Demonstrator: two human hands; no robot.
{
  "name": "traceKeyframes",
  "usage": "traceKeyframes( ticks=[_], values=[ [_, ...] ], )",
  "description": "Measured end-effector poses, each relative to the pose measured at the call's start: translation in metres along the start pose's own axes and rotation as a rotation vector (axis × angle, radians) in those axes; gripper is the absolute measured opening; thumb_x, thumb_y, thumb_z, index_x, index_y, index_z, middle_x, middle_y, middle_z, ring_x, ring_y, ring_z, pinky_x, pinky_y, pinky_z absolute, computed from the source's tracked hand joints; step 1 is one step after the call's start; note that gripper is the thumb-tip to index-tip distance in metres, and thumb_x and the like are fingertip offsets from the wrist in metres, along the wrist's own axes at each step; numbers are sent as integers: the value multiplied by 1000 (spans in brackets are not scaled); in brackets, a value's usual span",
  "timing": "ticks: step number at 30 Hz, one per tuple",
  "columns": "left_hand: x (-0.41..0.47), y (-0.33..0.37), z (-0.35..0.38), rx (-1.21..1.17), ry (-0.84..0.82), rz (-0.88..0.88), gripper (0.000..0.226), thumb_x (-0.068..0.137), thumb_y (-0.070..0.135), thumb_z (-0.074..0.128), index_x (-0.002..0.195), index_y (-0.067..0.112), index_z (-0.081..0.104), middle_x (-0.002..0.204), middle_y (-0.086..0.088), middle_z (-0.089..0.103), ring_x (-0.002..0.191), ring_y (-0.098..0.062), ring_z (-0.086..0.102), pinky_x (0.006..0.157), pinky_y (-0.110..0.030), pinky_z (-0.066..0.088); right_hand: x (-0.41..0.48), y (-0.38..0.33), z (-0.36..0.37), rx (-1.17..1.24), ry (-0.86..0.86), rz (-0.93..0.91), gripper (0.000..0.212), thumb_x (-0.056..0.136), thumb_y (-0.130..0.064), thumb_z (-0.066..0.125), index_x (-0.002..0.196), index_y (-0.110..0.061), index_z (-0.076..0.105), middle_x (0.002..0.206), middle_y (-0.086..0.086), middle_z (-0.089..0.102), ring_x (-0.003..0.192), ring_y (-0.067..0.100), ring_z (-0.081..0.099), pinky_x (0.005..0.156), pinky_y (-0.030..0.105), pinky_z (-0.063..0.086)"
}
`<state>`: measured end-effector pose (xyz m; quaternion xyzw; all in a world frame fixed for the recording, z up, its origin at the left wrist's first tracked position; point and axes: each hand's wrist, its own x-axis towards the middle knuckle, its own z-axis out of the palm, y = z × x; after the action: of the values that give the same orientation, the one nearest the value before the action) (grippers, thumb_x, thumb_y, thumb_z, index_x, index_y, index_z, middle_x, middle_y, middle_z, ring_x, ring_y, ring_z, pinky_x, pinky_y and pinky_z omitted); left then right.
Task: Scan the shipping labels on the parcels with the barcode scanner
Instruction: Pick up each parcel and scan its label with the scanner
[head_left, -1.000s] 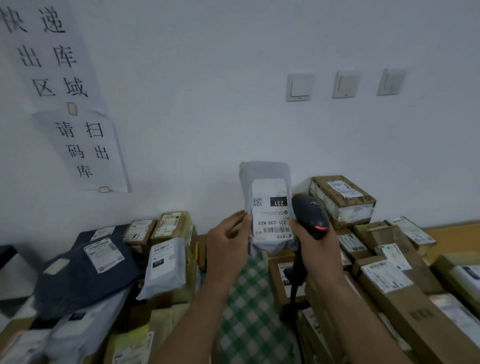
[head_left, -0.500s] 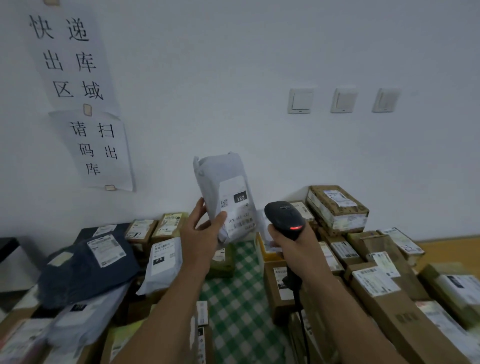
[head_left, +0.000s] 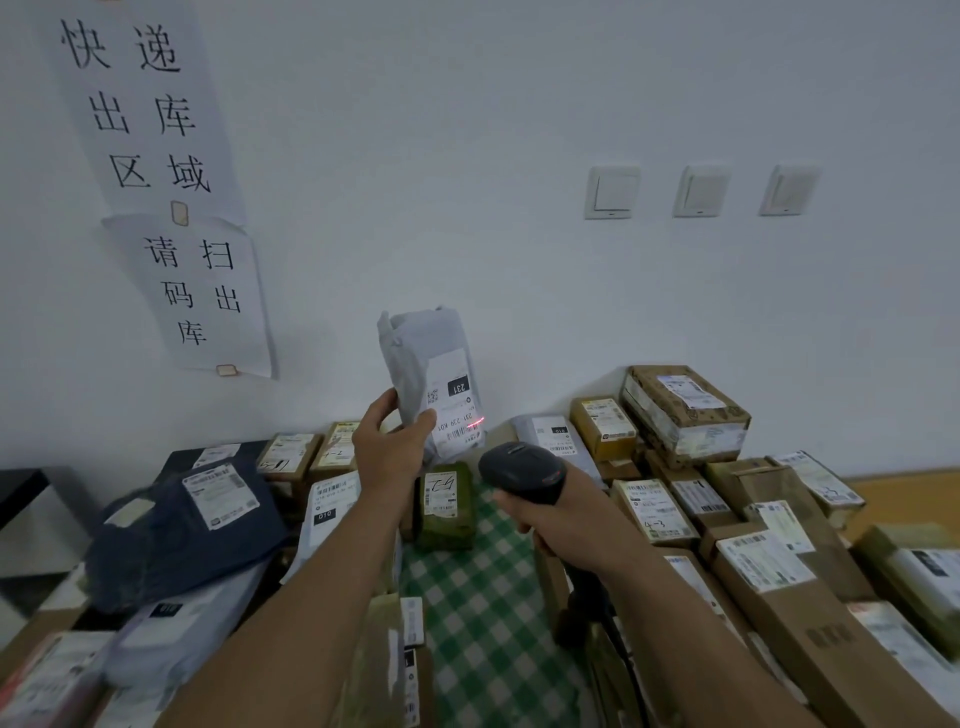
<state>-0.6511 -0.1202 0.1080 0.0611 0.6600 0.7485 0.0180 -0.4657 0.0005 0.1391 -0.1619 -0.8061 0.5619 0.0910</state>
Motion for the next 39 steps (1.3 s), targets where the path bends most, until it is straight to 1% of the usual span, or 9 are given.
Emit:
traceKeyframes(
  ticks=[8,15,18,21,23,28,32,36,39],
  values=[
    [7,-14,6,17,9,-26,50,88,18,82,133,31,63,137,6,63,98,-15,65,68,-45,66,10,6,-4,48,-46,50,20,96,-33,73,111,-39,62,72,-6,68,57,-1,59,58,15,51],
    [28,-36,15,65,17,0,50,89,15,79,135,24,63,132,12,61,85,3,62,62,-26,63,35,19,-9,102,-52,94,20,96,-34,73,110,-43,63,86,0,77,57,0,60,59,18,52],
    [49,-53,21,111,43,-16,42,89,19,77,128,29,63,133,9,62,97,-10,66,67,-34,65,60,27,-12,135,-4,116,22,94,-36,75,112,-44,66,87,-8,77,54,-1,61,56,17,51],
    [75,-80,32,227,27,-60,45,95,23,70,138,21,60,134,3,62,102,-14,64,56,-14,54,96,37,-16,149,51,135,23,92,-36,77,114,-38,69,75,-11,70,54,0,61,53,17,51],
    [92,-105,42,299,-6,-117,46,99,24,64,144,20,55,129,7,62,97,-15,63,49,-13,49,121,46,-19,151,65,141,22,93,-34,76,114,-32,69,74,-6,68,54,3,59,52,18,51],
    [126,-180,66,418,-79,-291,59,101,20,64,156,13,42,153,-11,52,128,-30,61,93,-39,56,168,86,-25,136,42,199,20,94,-31,76,111,-36,67,61,-15,66,52,-2,57,49,15,48],
    [142,-245,75,393,-134,-396,45,102,20,62,146,12,53,140,-14,63,114,-29,69,78,-34,60,194,128,-27,97,68,262,25,92,-35,77,115,-35,67,83,-11,71,57,-5,63,54,14,50],
    [156,-286,72,387,-148,-475,37,108,23,52,144,13,53,131,-12,67,101,-23,68,66,-27,55,211,157,-27,100,67,317,28,92,-34,78,117,-29,67,76,-7,69,54,-3,62,53,15,50],
    [165,-303,65,426,-148,-426,40,110,23,47,149,16,45,131,-9,63,112,-25,66,72,-29,54,219,169,-27,86,53,324,26,92,-34,77,115,-30,66,73,-5,68,52,-1,62,53,17,51]
  ],
)
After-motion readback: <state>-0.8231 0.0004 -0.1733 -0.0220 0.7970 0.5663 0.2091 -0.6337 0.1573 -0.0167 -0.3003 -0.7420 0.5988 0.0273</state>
